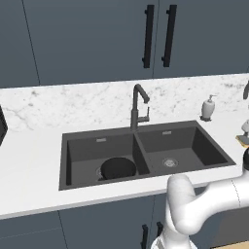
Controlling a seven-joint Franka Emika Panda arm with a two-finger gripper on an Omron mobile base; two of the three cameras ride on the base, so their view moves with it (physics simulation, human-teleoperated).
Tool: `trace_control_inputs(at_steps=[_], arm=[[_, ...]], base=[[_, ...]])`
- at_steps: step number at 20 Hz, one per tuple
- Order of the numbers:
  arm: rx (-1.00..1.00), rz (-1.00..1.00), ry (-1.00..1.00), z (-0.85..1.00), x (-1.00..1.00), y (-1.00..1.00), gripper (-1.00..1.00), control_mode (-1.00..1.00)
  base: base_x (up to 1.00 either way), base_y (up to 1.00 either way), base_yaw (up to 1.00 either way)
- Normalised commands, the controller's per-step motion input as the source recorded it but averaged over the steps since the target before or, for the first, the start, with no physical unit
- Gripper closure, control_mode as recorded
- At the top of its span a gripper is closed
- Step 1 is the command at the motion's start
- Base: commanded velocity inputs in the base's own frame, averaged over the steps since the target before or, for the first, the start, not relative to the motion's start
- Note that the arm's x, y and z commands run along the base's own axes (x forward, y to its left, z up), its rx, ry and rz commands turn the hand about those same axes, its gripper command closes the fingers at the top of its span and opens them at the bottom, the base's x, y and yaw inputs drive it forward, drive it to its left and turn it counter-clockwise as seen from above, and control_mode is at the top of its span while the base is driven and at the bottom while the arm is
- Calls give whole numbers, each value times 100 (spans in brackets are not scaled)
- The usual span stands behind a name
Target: Pick the pan and sponge and place them into the sink. Then turn on the water.
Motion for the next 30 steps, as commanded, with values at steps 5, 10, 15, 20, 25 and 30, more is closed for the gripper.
trace_control_inputs(at_steps=[5,10,15,20,25,30], arm=[[0,0,0,-34,27,-3,-100,-100],[0,0,0,-5,24,-37,-100,-100],[0,0,0,-18,22,-29,-100,-100],[0,1,0,-22,12,0,-100,-100],[0,2,0,-17,9,-5,-100,-100],[0,3,0,-34,1,-7,-100,-100]], base=[[0,0,0],[0,0,0],[0,0,0],[0,0,0],[0,0,0],[0,0,0]])
